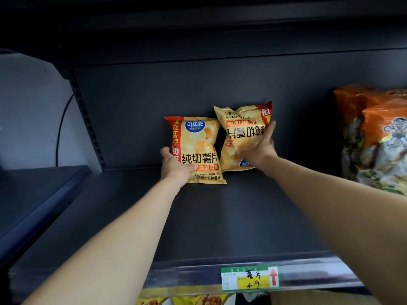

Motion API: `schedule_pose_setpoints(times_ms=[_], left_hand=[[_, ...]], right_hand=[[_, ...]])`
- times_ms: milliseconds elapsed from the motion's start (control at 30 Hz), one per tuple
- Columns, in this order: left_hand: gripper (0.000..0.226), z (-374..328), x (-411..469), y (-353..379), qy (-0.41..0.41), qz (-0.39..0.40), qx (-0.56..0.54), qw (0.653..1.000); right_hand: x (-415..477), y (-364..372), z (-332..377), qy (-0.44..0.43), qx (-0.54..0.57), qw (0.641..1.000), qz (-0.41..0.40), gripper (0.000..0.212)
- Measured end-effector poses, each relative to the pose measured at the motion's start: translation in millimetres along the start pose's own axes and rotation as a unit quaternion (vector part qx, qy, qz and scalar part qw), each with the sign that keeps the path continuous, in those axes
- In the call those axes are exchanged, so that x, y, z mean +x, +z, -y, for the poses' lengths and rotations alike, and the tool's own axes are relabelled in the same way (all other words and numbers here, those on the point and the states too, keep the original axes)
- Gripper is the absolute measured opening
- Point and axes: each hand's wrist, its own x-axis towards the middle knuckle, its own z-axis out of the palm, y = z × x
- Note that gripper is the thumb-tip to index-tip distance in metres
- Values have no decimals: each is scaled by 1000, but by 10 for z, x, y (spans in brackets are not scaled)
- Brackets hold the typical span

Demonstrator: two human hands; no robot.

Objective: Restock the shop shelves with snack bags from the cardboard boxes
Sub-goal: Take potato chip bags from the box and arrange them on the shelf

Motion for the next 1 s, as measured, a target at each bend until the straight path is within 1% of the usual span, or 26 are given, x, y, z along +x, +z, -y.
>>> schedule_pose_setpoints(times_ms=[33, 67, 167, 267, 333, 400, 467, 533, 633, 800, 900, 1000], left_hand=[[75, -5, 8, 3, -3, -3, 15, 1000], [69, -15, 14, 3, -7, -6, 31, 999], [66, -36, 41, -3, -21, -3, 50, 999], [65, -40, 37, -3, -31, 16, 26, 999], [64, -48, 12, -4, -36, 26, 7, 999], [64, -65, -11, -16, -35, 29, 0, 999], [64, -76, -25, -27, -32, 27, -5, 999], [64, -80, -40, -31, -33, 24, -4, 999], [64, -93, -62, -39, -30, 21, -10, 999], [60, -141, -57, -87, -12, 24, -23, 999], [55, -176, -31, -139, 6, 12, -5, 1000], [59, -251, -30, -225, 26, -1, 33, 999]], right_hand=[[31, -9, -5, 21, 18, 1000, 3, 126], [63, -23, -8, 36, 31, 999, 3, 119], [163, -64, -50, 65, 29, 997, 1, 77], [265, -86, -109, 62, 48, 997, -13, 43], [180, -152, -59, 36, 28, 998, -31, 29], [106, -226, -13, 2, -2, 999, -41, 23], [67, -291, 11, -22, 14, 998, -59, 13], [49, -347, 37, -43, 45, 995, -73, 12], [23, -411, 88, -62, 58, 993, -77, 21], [-16, -504, 108, -55, 57, 993, -93, 21], [-40, -530, 105, -55, 51, 992, -101, 21], [-61, -536, 120, -47, 50, 991, -112, 21]])
